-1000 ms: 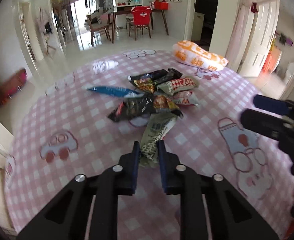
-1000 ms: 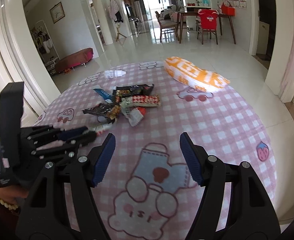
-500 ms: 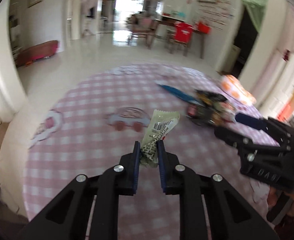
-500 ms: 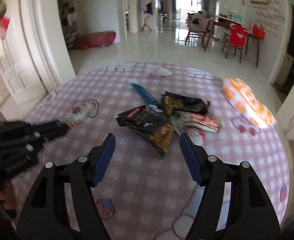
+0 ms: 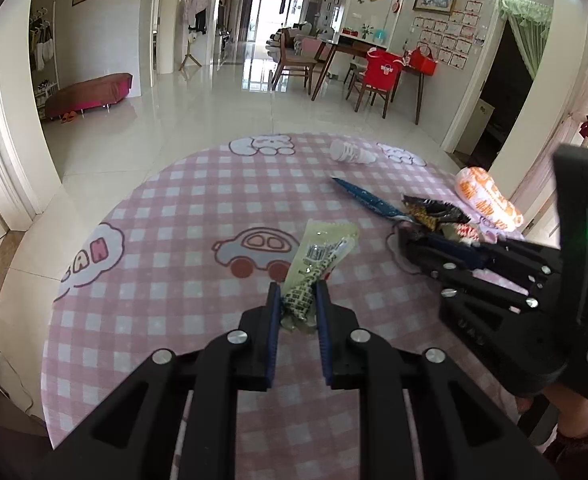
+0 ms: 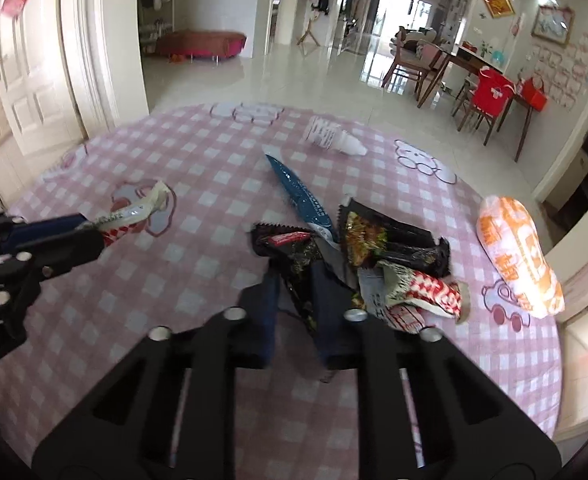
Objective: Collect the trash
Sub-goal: 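Grasp the green-and-white wrapper with the left tool while the right tool grasps the black snack bag, then open the left tool over the bucket while the right tool holds the black bag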
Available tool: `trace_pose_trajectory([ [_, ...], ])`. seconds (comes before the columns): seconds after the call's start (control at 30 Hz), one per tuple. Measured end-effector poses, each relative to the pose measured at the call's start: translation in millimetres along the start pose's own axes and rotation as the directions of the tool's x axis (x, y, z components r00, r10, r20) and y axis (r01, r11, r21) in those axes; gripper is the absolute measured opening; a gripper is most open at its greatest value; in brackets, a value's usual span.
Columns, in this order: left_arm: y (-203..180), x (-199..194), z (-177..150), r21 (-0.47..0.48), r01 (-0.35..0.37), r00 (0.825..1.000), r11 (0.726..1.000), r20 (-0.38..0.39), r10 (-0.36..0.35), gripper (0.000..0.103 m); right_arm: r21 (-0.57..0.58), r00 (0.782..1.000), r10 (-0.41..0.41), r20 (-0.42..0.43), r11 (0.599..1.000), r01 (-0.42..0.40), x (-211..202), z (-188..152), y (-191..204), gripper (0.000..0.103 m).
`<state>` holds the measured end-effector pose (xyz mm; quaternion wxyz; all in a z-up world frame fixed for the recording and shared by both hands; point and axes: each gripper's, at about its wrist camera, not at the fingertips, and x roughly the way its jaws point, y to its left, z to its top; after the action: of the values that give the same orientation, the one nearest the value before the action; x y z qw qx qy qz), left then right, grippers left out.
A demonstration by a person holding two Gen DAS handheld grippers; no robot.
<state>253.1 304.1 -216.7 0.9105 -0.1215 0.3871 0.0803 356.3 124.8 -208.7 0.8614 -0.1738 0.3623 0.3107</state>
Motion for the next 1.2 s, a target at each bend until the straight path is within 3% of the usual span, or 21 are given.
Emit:
trace_pose_trajectory([
  [0.2,-22.9,-19.9,2.6,0.023,0.028,0.999,0.999,0.032,-0.028,0.016,0.156,0.983,0.147,0.112,0.974,-0.164,-53.0,-14.2,-21.0,0.01],
  [0.33,-48.7,-41.2,0.4,0.058,0.077,0.996,0.995,0.051,-0.08,0.016,0.229,0.965,0.197,0.174,0.945,-0.234,-86.6,-29.3,-34.3,0.01],
  [0.43,-73.9,-56.3,-3.3,0.098,0.108,0.992,0.989,0.062,-0.114,0.017,0.285,0.955,0.194,0.224,0.924,-0.255,-117.0,-50.3,-49.2,0.01],
  [0.6,-132.3,-78.1,-16.8,0.186,0.193,0.977,0.963,0.05,-0.205,0.017,0.38,0.948,0.122,0.294,0.895,-0.234,-175.9,-102.0,-84.5,0.01],
  [0.83,-237.8,-84.0,-46.5,0.327,0.329,0.941,0.886,-0.036,-0.337,0.017,0.521,0.948,-0.076,0.308,0.848,-0.102,-246.1,-185.4,-138.9,0.01],
  [1.07,-350.0,-67.3,-87.6,0.44,0.457,0.889,0.773,-0.191,-0.417,0.017,0.677,0.933,-0.24,0.267,0.736,-0.005,-292.3,-269.5,-195.5,0.01],
  [1.2,-402.5,-52.9,-112.5,0.484,0.507,0.862,0.713,-0.275,-0.426,0.017,0.739,0.92,-0.312,0.237,0.672,0.037,-310.6,-307.0,-216.7,0.01],
])
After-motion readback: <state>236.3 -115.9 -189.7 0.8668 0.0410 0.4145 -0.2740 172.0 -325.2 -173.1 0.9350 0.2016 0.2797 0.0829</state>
